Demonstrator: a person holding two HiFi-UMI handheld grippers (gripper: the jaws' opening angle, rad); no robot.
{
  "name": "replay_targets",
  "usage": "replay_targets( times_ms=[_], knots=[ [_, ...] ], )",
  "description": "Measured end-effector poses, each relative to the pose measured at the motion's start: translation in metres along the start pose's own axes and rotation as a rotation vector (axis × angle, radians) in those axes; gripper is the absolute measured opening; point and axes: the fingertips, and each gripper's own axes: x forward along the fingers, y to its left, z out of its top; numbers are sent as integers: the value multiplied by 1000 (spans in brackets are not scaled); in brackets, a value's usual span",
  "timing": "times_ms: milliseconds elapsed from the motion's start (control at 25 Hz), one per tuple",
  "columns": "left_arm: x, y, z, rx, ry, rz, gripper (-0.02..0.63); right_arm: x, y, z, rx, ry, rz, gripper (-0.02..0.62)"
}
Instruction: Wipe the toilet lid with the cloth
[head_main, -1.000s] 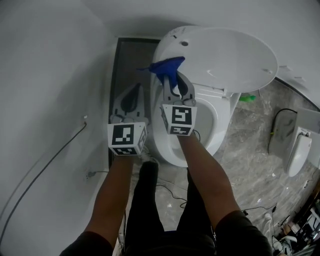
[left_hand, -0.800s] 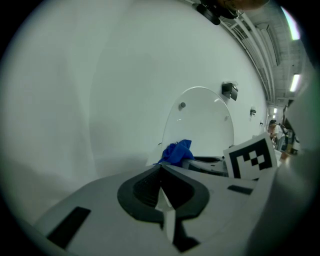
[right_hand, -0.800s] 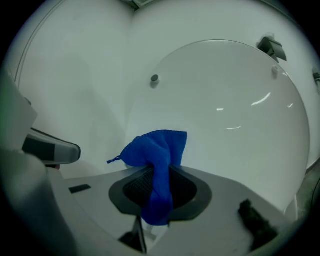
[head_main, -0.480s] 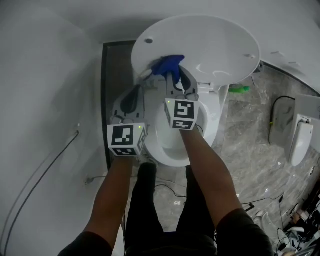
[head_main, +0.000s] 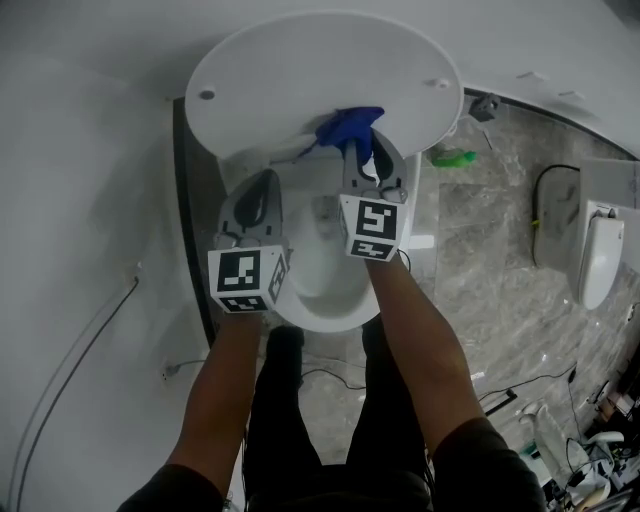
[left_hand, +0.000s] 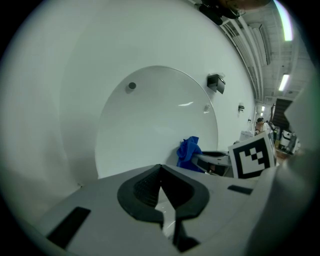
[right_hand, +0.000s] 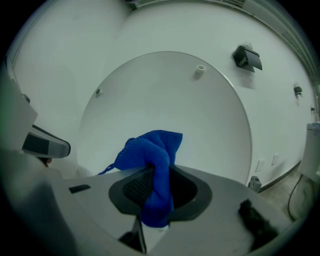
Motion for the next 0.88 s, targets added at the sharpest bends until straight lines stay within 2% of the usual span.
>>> replay_targets(
  times_ms=[320,520,720,880],
  knots=[
    [16,-46,-7,-7,23,-35,11,-23,-70,-12,10,24,-112,78],
    [19,-58,-5,-25,16,-41,11,-41,-88,-10,10,28,-144,78],
    [7,-43,-3,-47,4,-13,11,-55,-60,2,83,-39,-51,78],
    [-8,-9,-6,-61,2,35,11,-45,0,1,79,-26,86,78]
  ],
)
